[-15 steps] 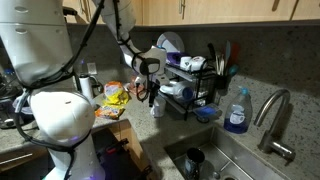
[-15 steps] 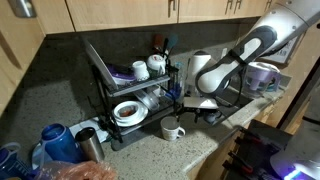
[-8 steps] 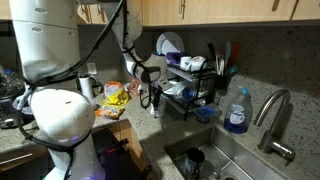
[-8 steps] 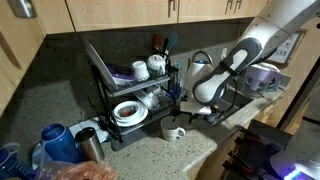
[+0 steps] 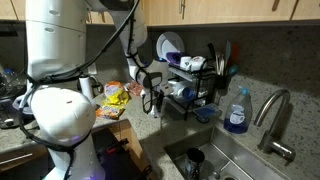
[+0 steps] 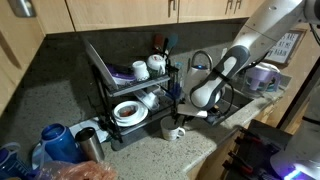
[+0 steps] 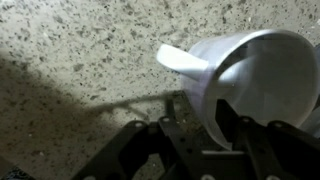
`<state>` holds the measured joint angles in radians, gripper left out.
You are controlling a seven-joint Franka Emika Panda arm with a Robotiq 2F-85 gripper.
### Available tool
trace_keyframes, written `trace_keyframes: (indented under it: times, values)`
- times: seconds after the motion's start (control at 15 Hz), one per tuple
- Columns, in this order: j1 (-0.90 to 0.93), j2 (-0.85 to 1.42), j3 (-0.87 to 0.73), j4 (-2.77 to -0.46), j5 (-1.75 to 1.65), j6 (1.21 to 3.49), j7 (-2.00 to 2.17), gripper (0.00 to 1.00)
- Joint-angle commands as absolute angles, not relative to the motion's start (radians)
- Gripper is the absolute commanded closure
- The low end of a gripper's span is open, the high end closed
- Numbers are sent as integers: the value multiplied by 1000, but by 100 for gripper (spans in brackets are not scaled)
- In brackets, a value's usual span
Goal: Pick up the white mug from the left side of the countertop and place it on the bottom shelf of the dishrack
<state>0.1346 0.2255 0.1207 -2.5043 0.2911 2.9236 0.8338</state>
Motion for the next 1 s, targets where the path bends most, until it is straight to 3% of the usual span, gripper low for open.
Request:
trace_keyframes:
  times: [0.0, 0.13, 0.2, 0.53, 0.93]
  values:
    - [153, 239, 125, -2494, 344, 2957, 842, 82]
    - [156, 239, 133, -2495, 374, 2966, 845, 98]
    - [160, 234, 134, -2498, 383, 2962, 850, 100]
    - [192, 193, 98, -2527, 369, 2960, 933, 98]
    - [257, 89, -79, -2559, 128, 2885, 1170, 98]
